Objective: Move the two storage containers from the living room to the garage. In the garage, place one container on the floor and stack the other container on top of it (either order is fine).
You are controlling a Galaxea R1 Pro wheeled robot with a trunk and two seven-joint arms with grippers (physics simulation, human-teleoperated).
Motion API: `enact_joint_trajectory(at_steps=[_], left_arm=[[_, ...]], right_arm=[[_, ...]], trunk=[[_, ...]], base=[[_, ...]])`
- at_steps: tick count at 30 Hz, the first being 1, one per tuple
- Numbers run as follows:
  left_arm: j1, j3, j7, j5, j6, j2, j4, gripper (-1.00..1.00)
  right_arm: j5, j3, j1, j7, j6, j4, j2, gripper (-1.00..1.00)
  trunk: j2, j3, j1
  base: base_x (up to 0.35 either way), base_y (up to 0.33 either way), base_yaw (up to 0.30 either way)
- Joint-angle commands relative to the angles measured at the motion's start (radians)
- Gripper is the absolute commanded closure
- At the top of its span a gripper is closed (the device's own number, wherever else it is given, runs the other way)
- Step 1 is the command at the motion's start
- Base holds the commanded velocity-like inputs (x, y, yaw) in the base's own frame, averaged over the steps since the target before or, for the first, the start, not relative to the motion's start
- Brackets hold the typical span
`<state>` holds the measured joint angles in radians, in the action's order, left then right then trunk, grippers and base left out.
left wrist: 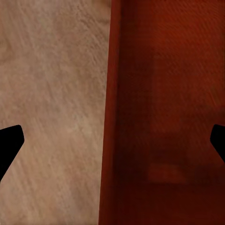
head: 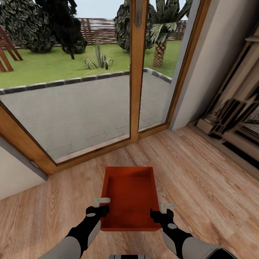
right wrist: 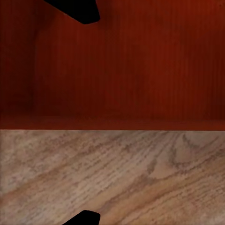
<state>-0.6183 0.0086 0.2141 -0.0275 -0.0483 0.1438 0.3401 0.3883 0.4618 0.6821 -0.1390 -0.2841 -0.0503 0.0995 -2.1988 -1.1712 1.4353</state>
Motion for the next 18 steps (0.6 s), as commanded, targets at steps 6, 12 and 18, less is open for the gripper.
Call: enact_joint_trajectory(at_steps=[6, 12, 18], left_arm=[[0.0, 0.001, 0.003, -0.002, -0.004, 0.0, 0.003, -1.0], [0.0, 0.001, 0.002, -0.002, -0.004, 0.0, 0.003, -1.0], [-0.001, 0.001, 0.003, -0.002, 0.0, 0.0, 0.006, -1.0]], right_arm=[[0.007, 0.008, 0.001, -0.004, -0.003, 0.001, 0.0, -1.0], [0.007, 0.008, 0.001, -0.004, -0.003, 0.001, 0.0, -1.0], [0.007, 0.009, 0.001, -0.004, -0.003, 0.0, 0.0, -1.0]], trunk=[[-0.007, -0.004, 0.004], [-0.049, -0.023, 0.027], [-0.063, -0.029, 0.034]], base=[[0.0, 0.0, 0.0], [0.0, 0.0, 0.0], [0.0, 0.0, 0.0]])
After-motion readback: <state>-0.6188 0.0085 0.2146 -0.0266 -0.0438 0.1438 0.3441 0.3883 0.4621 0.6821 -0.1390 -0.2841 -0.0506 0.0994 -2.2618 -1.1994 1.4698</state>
